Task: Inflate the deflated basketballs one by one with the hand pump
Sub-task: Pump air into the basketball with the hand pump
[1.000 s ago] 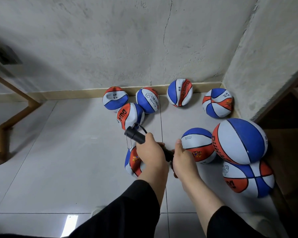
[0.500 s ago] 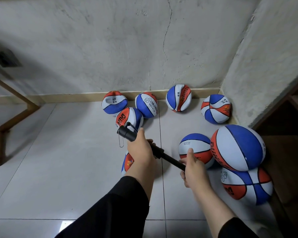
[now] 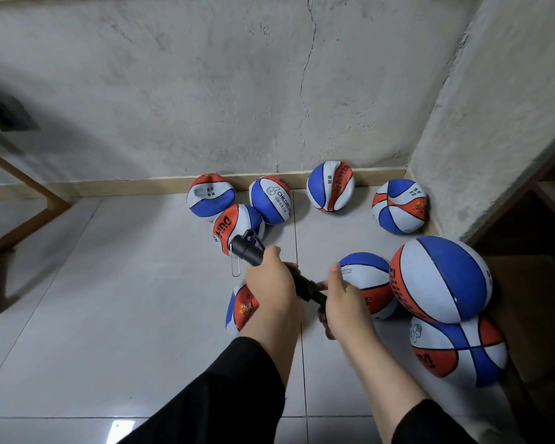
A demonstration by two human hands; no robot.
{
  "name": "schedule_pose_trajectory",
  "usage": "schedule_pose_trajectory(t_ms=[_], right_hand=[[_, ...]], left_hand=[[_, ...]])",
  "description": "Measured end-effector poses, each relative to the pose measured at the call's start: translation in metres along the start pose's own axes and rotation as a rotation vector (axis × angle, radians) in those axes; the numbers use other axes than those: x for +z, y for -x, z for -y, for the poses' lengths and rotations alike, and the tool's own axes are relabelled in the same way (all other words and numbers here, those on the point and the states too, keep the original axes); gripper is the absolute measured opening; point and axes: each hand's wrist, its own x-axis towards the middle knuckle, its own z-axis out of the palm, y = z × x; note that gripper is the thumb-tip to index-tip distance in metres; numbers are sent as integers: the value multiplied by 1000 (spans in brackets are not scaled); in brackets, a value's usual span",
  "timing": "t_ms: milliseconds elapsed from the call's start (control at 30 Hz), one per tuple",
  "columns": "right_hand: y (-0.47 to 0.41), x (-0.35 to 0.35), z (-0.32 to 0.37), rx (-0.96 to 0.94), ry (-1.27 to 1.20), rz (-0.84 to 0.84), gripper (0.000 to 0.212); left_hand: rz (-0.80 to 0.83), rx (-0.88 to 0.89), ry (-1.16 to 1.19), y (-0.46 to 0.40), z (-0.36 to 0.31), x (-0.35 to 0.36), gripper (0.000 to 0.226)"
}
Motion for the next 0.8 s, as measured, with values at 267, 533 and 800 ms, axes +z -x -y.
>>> schedule_pose_trajectory(t_ms=[267,533,800], right_hand=[[-1,-7,-20,52,-7,-57,61],[-4,6,-10,-28,122,-61,71],[-3,-12,-9,-18,-36,-81,60]], left_hand=[[-46,-3,9,-9,3,-5,27],[-48,-16,50,19,16,3,7],[-78,21,7,-8,0,1,20]])
